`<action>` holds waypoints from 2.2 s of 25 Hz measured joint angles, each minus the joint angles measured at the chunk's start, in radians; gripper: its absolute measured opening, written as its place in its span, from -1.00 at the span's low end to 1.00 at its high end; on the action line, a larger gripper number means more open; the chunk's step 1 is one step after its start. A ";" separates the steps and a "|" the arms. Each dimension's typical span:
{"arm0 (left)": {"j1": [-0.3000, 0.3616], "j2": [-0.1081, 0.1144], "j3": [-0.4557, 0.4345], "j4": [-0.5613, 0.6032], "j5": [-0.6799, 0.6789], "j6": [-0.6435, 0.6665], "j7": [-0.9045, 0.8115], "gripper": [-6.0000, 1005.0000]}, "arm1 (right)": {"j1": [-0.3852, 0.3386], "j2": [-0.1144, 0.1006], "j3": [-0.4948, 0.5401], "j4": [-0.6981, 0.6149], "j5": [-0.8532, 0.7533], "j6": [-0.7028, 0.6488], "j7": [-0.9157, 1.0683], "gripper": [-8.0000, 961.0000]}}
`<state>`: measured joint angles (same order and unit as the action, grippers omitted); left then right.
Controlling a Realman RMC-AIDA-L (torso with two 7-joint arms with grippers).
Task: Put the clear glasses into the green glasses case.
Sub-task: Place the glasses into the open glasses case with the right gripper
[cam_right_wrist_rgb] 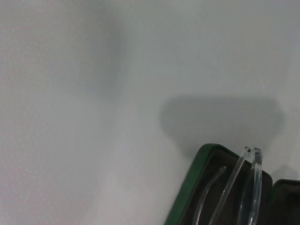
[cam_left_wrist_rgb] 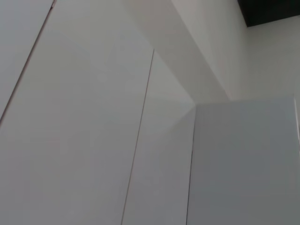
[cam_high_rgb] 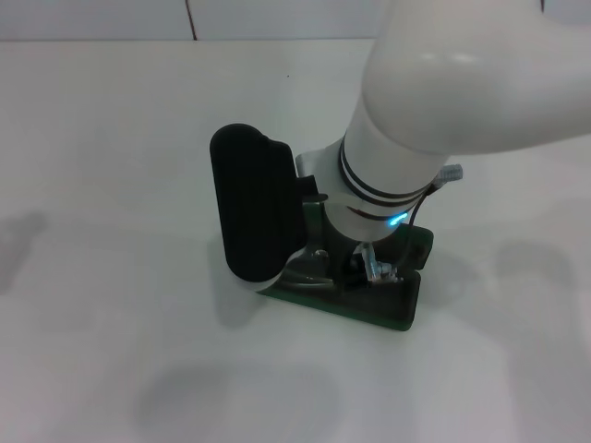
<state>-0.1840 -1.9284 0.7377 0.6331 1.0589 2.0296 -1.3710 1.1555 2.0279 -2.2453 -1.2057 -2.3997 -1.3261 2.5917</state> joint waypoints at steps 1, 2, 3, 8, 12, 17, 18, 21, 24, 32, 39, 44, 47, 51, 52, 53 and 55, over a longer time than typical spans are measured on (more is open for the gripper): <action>0.000 0.000 0.000 0.000 0.000 0.000 0.000 -0.85 | 0.002 0.000 -0.003 0.000 0.000 0.001 -0.003 -0.70; 0.001 0.000 0.000 0.000 0.000 0.000 0.002 -0.85 | 0.003 0.000 -0.008 0.000 -0.001 0.002 -0.007 -0.70; 0.001 0.000 0.000 0.000 0.001 0.000 0.002 -0.85 | 0.004 0.000 -0.009 0.000 -0.001 0.003 -0.008 -0.70; 0.002 -0.001 0.000 -0.001 0.002 0.000 0.002 -0.85 | 0.007 0.000 -0.015 0.009 0.000 0.005 -0.010 -0.70; 0.002 -0.001 0.000 -0.001 0.002 0.000 0.004 -0.85 | 0.007 0.000 -0.015 0.010 0.006 0.005 -0.011 -0.70; 0.001 -0.001 0.000 -0.001 0.001 0.000 0.004 -0.85 | 0.007 0.000 -0.014 0.011 0.008 0.000 -0.012 -0.69; 0.001 -0.001 0.000 -0.001 0.001 0.000 0.004 -0.85 | 0.007 0.000 -0.014 0.011 0.008 0.000 -0.012 -0.68; 0.002 -0.002 0.000 -0.001 0.001 0.000 0.004 -0.85 | 0.007 0.000 -0.020 0.012 0.007 0.001 -0.008 -0.67; 0.004 -0.002 0.000 -0.001 0.001 0.000 0.004 -0.85 | 0.001 0.000 -0.031 0.012 -0.007 0.012 0.006 -0.66; 0.011 -0.001 0.000 -0.001 -0.001 0.000 0.004 -0.85 | -0.005 0.000 -0.033 -0.019 -0.012 0.009 0.008 -0.23; 0.011 -0.001 0.000 -0.001 -0.001 0.000 0.004 -0.85 | 0.001 0.000 -0.040 -0.056 -0.033 -0.039 0.025 -0.19; 0.012 -0.001 -0.001 -0.001 -0.001 0.000 0.004 -0.85 | -0.022 0.000 -0.050 -0.105 -0.099 -0.063 0.052 -0.18; 0.014 -0.001 -0.001 -0.001 -0.001 0.000 0.004 -0.85 | -0.035 0.000 -0.045 -0.122 -0.106 -0.073 0.054 -0.18; 0.014 -0.001 -0.002 -0.001 0.000 0.000 0.004 -0.85 | -0.036 0.000 -0.046 -0.123 -0.107 -0.085 0.056 -0.17; 0.014 -0.001 -0.001 -0.001 0.000 0.000 0.004 -0.85 | -0.037 0.000 -0.046 -0.123 -0.107 -0.085 0.056 -0.17; 0.014 -0.002 -0.002 -0.001 0.000 0.000 0.004 -0.85 | -0.038 0.000 -0.047 -0.124 -0.108 -0.084 0.056 -0.17; 0.014 -0.001 -0.001 -0.001 0.000 0.000 0.004 -0.85 | -0.044 0.000 -0.044 -0.133 -0.115 -0.076 0.050 -0.17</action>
<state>-0.1702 -1.9299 0.7362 0.6324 1.0584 2.0296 -1.3668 1.1111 2.0278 -2.2896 -1.3389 -2.5147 -1.4017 2.6418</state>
